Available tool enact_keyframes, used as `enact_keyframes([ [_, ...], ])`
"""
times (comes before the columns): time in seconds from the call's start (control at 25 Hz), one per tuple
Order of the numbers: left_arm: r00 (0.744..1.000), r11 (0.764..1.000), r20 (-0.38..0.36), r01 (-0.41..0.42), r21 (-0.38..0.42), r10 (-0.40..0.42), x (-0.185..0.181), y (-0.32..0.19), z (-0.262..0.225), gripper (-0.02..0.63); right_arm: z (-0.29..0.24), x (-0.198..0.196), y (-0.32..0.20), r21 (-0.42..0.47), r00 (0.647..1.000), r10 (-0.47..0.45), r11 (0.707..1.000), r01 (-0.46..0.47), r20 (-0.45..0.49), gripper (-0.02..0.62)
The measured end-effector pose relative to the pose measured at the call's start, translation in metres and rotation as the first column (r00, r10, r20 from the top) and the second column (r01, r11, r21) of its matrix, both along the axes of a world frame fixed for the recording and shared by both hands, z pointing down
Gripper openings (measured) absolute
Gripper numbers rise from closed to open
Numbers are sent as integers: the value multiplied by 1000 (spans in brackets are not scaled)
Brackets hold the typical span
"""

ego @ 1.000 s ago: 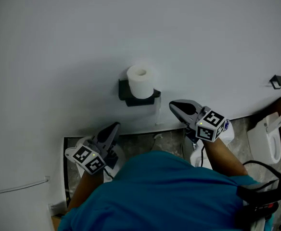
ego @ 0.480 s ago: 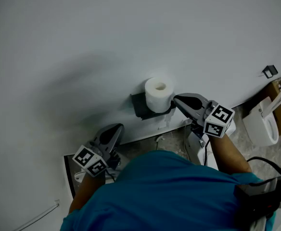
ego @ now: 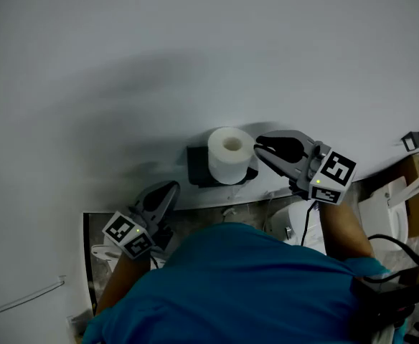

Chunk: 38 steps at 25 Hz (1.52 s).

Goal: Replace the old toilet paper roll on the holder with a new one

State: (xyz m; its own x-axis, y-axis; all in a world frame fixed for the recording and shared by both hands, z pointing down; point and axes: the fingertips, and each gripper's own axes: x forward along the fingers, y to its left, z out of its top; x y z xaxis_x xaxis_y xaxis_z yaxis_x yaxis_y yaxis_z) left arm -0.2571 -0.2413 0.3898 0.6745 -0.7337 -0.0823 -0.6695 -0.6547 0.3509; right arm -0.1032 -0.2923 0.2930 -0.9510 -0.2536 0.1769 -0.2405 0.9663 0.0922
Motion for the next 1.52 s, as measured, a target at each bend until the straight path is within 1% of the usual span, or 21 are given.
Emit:
enact_keyframes([
  [0.08, 999, 999, -8, 39, -6, -39, 7, 0, -1, 3, -2, -6, 6, 37, 992, -106, 993, 109, -68, 53],
  [0.16, 998, 998, -1, 67, -8, -67, 11, 0, -1, 3, -4, -13, 13, 48, 972, -197, 978, 204, -127, 89],
  [0.2, 997, 997, 3, 81, -8, -81, 12, -1, -1, 3, -4, -17, 17, 49, 959, -236, 968, 247, -159, 123],
  [0.24, 996, 996, 6, 93, -7, -93, 12, 0, -1, 3, -2, -21, 21, 52, 942, -273, 956, 288, -196, 153],
  [0.32, 993, 993, 17, 114, 1, -114, 10, 3, -3, 3, 5, -29, 26, 65, 901, -326, 932, 357, -288, 176],
  [0.36, 992, 993, 22, 122, 5, -122, 8, 5, -3, 3, 9, -31, 27, 74, 878, -336, 921, 382, -340, 187],
  [0.44, 990, 991, 26, 137, 8, -137, 3, 9, -3, 3, 19, -36, 25, 88, 830, -333, 907, 412, -447, 205],
  [0.52, 989, 989, 24, 148, 3, -148, -2, 12, -2, 3, 27, -40, 22, 81, 780, -321, 901, 426, -537, 216],
  [0.68, 989, 989, 23, 146, 8, -146, -5, 18, -1, 3, 42, -46, 20, 37, 668, -314, 889, 456, -674, 229],
  [0.76, 990, 990, 16, 142, 6, -142, -6, 19, 2, 3, 49, -48, 18, 9, 617, -316, 886, 464, -720, 229],
  [0.88, 991, 991, 16, 133, 2, -133, -6, 21, 4, 3, 56, -49, 16, -16, 554, -305, 885, 465, -774, 229],
  [1.04, 992, 992, 16, 128, 3, -128, -7, 22, 4, 3, 65, -48, 15, -45, 488, -293, 888, 458, -822, 229],
  [1.2, 992, 992, 14, 125, 5, -125, -7, 24, 4, 3, 79, -46, 17, -77, 418, -298, 880, 470, -858, 227],
  [1.24, 992, 992, 15, 124, 5, -125, -6, 26, 3, 3, 82, -45, 18, -81, 409, -298, 879, 470, -863, 226],
  [1.28, 992, 992, 16, 125, 3, -125, -6, 27, 3, 3, 83, -45, 18, -81, 409, -297, 880, 468, -863, 223],
  [1.32, 992, 992, 18, 124, 2, -124, -6, 27, 3, 3, 83, -46, 17, -80, 417, -296, 883, 462, -860, 210],
  [1.52, 992, 992, 23, 124, -2, -124, -6, 29, 3, 3, 79, -44, 16, -80, 464, -302, 895, 440, -833, 192],
])
